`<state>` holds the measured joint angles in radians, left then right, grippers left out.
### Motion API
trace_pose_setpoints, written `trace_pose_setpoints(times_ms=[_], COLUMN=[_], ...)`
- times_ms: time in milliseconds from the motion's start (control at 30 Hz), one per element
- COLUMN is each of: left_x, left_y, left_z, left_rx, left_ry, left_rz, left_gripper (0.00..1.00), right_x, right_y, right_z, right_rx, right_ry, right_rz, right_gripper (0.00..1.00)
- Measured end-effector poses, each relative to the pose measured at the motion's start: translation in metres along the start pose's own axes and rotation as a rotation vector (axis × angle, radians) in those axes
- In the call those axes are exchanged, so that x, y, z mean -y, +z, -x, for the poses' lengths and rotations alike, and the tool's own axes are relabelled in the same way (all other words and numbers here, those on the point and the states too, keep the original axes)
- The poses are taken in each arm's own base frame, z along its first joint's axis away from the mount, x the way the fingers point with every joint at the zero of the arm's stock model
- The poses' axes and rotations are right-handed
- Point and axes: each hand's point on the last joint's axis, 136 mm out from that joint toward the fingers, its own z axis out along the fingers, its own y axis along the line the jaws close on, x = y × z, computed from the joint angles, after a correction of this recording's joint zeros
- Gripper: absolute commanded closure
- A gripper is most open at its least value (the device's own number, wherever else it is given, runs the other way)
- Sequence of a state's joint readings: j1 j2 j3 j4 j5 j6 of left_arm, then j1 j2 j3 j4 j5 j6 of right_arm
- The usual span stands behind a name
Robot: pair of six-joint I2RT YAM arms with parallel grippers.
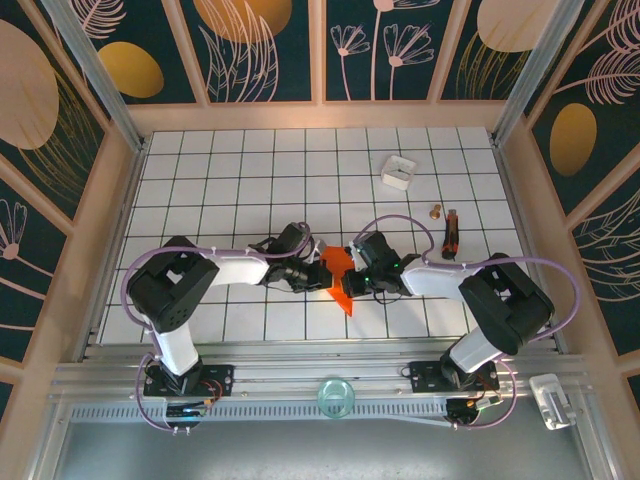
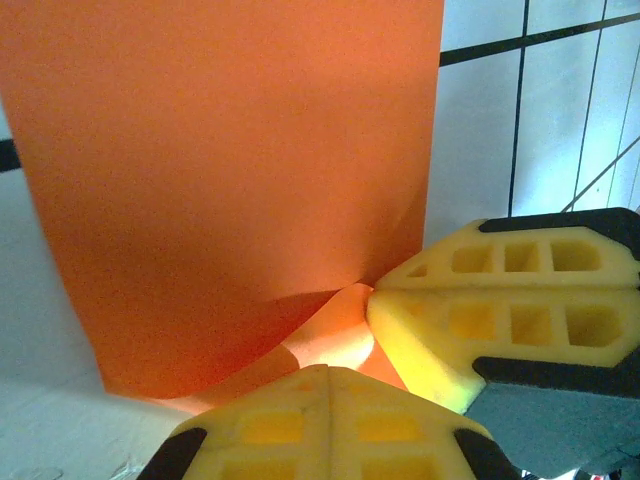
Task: Fold a paper plane with a square sheet of paper (pick it up from the middle)
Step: Perform the third fold on the triangle at the bottom-center of the table.
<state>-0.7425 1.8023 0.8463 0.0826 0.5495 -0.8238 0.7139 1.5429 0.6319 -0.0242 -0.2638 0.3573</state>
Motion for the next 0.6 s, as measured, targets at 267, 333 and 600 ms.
trace_pose_setpoints(times_ms=[267,333,600], left_x=[-0.011,-0.012,-0.013], left_y=[0.004,0.004,0.005], left_z=[-0.003,-0.003,-0.003], left_rx=[-0.010,-0.010,-0.010], left_ry=[0.006,0.014,0.043], left_rz=[0.038,0.038,0.041], left_gripper=[0.99,1.00,1.00], right_x=[0.000,0.000,0.000], right_y=[0.000,0.000,0.000], right_z=[0.000,0.000,0.000], right_rx=[0.000,0.000,0.000], right_ry=[0.000,0.000,-0.001], right_rz=[0.000,0.000,-0.001], right_gripper=[1.00,1.00,0.97])
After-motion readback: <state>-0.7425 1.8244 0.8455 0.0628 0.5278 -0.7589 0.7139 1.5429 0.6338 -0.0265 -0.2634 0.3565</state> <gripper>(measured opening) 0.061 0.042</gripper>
